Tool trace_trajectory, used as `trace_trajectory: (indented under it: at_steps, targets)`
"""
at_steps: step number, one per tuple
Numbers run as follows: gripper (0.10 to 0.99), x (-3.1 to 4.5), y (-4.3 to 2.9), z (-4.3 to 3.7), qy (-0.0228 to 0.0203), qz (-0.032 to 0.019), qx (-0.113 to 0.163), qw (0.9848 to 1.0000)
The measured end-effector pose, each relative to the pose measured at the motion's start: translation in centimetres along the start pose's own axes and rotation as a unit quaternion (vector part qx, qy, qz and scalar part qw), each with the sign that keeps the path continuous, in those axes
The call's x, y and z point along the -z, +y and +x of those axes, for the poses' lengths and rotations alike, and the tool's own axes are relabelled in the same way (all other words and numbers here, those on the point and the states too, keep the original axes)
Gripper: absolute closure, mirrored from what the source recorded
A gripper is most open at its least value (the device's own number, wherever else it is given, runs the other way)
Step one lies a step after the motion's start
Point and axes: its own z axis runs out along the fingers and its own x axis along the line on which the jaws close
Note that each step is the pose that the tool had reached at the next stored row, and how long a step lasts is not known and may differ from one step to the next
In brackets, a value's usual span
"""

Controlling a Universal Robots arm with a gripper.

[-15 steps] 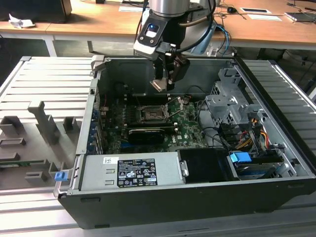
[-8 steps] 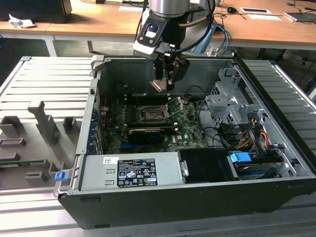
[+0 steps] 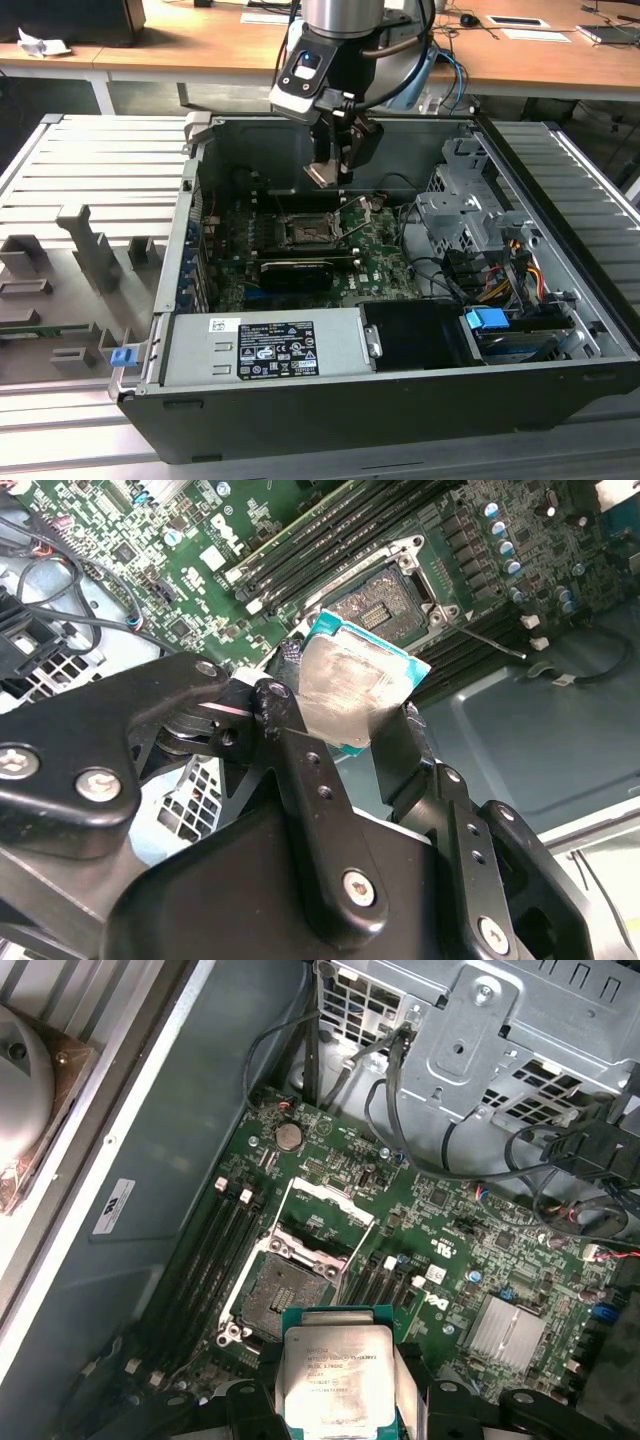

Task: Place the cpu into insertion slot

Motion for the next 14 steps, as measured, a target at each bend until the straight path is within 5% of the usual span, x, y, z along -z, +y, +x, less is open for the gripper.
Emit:
trace_trajectory:
  at_steps: [14]
  targets:
    - [0.557, -0.36, -0.02, -0.01, 0.0000, 0.0000, 0.000, 1.0000]
